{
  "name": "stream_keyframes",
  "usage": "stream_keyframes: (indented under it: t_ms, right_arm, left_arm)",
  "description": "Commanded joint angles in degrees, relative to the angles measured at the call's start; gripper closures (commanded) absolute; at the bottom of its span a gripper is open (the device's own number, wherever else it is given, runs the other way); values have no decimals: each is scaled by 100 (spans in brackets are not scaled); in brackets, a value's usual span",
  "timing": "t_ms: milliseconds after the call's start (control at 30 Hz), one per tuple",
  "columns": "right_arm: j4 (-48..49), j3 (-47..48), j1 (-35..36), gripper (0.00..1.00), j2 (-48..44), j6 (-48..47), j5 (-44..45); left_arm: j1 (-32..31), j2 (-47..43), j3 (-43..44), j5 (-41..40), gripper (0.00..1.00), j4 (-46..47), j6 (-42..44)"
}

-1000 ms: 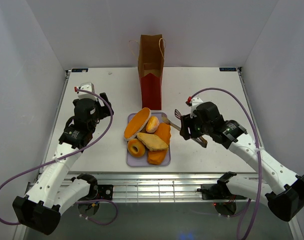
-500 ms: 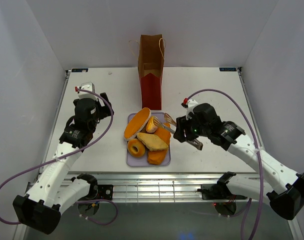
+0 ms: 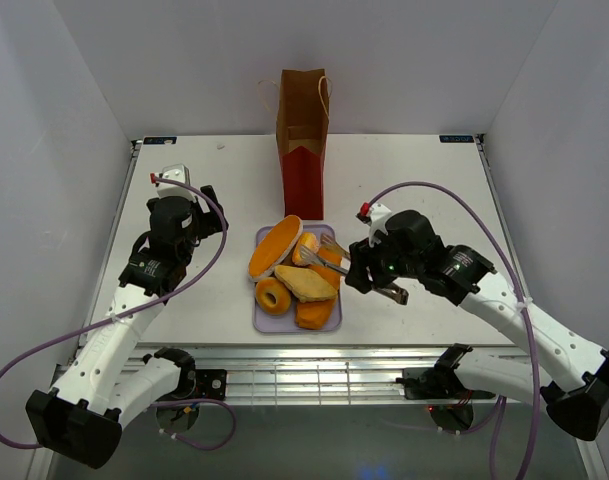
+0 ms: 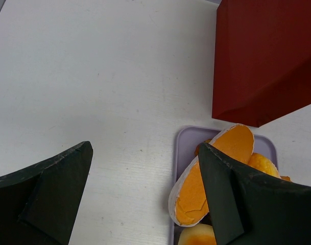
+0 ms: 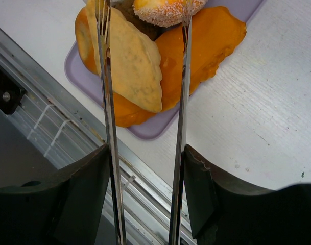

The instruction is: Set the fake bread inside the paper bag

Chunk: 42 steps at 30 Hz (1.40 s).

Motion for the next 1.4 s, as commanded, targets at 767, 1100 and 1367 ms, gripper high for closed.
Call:
stream_keyframes:
  t_ms: [767,1100,1367]
  right_arm:
    - [-825,-359,330,36,-869,-286,-52]
    - [-298,-720,339,38,-764,-23,-61]
    - [-34,-905,330,39,-764,109,-35]
  left_arm:
    - [-22,124,46,-140,5,47,46]
    - [-22,159,55,-96,5,47,46]
    - [-22,141,55,-69,5,38,46]
